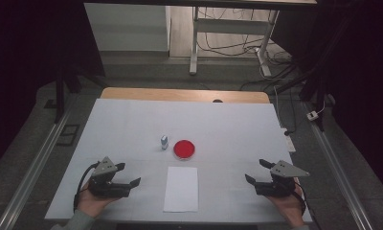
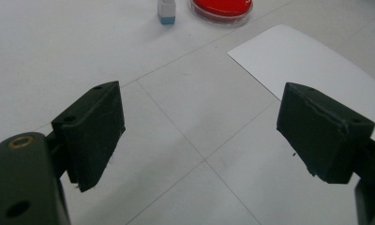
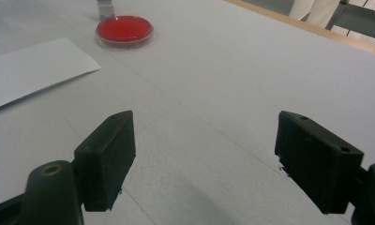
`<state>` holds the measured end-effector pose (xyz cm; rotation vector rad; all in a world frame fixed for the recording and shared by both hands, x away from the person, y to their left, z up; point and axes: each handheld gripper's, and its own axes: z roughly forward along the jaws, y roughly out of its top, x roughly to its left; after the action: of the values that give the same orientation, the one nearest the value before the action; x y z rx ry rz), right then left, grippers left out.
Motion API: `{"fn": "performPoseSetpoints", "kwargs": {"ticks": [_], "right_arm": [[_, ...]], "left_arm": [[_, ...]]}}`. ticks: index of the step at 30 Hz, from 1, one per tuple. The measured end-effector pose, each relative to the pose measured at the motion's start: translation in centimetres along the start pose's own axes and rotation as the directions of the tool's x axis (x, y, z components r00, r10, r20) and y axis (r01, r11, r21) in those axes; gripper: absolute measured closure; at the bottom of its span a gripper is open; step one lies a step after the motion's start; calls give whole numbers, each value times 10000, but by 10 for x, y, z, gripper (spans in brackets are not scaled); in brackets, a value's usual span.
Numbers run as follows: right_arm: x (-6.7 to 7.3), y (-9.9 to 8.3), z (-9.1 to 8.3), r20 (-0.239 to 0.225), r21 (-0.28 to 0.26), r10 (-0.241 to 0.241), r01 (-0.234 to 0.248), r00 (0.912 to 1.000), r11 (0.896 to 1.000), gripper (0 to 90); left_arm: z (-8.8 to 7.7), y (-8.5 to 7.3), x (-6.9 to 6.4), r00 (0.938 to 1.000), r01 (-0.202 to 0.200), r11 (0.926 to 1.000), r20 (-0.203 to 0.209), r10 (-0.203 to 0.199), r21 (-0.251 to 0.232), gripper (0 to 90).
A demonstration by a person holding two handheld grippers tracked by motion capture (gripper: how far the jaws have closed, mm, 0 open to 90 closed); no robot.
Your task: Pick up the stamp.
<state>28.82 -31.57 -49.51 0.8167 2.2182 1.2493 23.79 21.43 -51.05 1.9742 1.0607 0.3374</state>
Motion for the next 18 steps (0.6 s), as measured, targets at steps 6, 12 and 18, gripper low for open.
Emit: {"fn": "performPoseSetpoints", "kwargs": {"ticks": [6,12,18], "right_arm": [[1,0,2,-30,59,-27,27,10000,10000,211],[1,-2,3,23,124,-15,15,10000,9999,215],[1,-2,3,82,187,-6,5,10000,9998,218]], "left_arm": [[0,-1,2,10000,55,10000,-14,-55,2,156],[0,0,2,10000,72,10000,-62,-72,29,156],[0,0,2,10000,54,10000,-70,-54,48,156]]}}
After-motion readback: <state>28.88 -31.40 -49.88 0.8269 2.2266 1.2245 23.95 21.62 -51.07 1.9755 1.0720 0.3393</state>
